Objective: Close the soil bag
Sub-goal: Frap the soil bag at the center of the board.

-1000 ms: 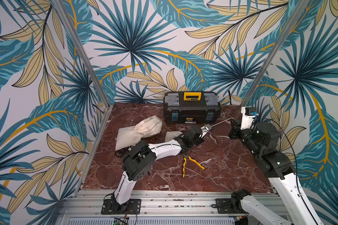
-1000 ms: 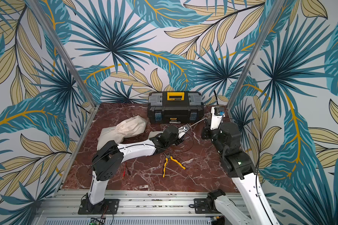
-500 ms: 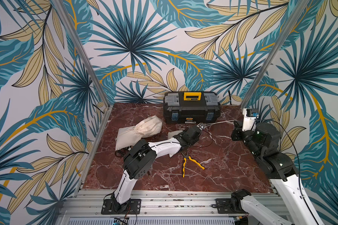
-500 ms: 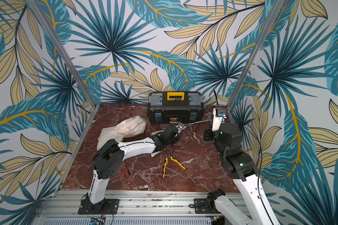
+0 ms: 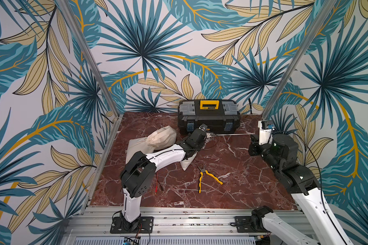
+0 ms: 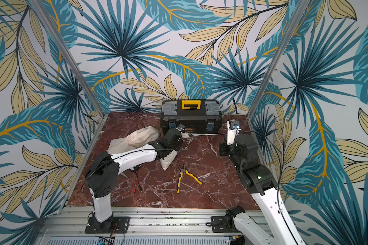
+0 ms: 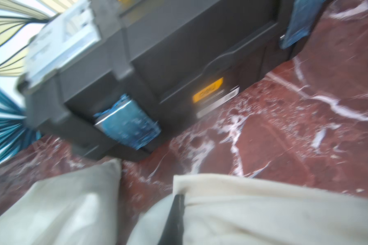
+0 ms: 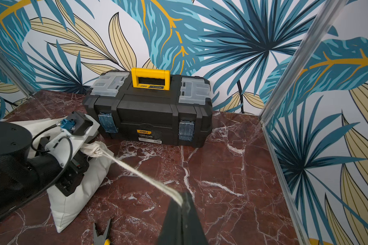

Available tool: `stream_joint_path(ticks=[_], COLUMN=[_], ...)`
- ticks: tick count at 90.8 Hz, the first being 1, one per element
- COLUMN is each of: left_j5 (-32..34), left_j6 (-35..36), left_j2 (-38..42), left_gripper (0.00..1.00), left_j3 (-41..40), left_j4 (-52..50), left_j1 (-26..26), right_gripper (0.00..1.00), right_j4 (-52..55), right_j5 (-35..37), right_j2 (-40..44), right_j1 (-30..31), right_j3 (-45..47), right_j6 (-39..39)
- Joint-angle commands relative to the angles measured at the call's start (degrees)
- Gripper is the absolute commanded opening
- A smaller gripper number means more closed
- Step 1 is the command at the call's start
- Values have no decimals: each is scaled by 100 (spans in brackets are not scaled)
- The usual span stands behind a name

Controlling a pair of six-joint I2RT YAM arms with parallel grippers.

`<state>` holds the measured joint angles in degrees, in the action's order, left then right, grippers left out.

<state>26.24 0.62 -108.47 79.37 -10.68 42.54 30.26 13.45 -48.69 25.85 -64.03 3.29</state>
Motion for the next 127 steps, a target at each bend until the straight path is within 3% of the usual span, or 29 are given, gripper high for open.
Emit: stream_joint_path(ticks=[1,13,23,39,59,78,93,127], left_j5=[1584,1837,1569,-35,-2488,-3956,-5012,-5946], left_j6=[-1,67,406,1231,1645,1922,1932,1822], left_j2=[261,487,335,99,336,-32,-15,-598], left_gripper=[0,5,15,39,62,70,73,63], left_j3=[-521,-590,-551,-444,-608,94,3,836], left_j4=[-1589,-1996,-1856,-771,750,786,1393,1179], left_j1=[-677,-649,-411,293,345,338,341,346], right_gripper=[0,0,0,0,0,0,0,0], right_j4=[-1528,-2920,-3556,-3907,-3673,-3483,-3275,-3056], right_j5=[159,-729,-880,-1277,-1822,-1927,-1839,-1916], right_j2=[-87,-473,-808,-903,-746,-400,-8,255], right_j1=[-250,-297,-332,-370,-365,-365,-363,-367], right_j3=[508,1694,2246,2545,2454,2302,2159,1965], right_j6=[336,705,812,729,472,409,401,436])
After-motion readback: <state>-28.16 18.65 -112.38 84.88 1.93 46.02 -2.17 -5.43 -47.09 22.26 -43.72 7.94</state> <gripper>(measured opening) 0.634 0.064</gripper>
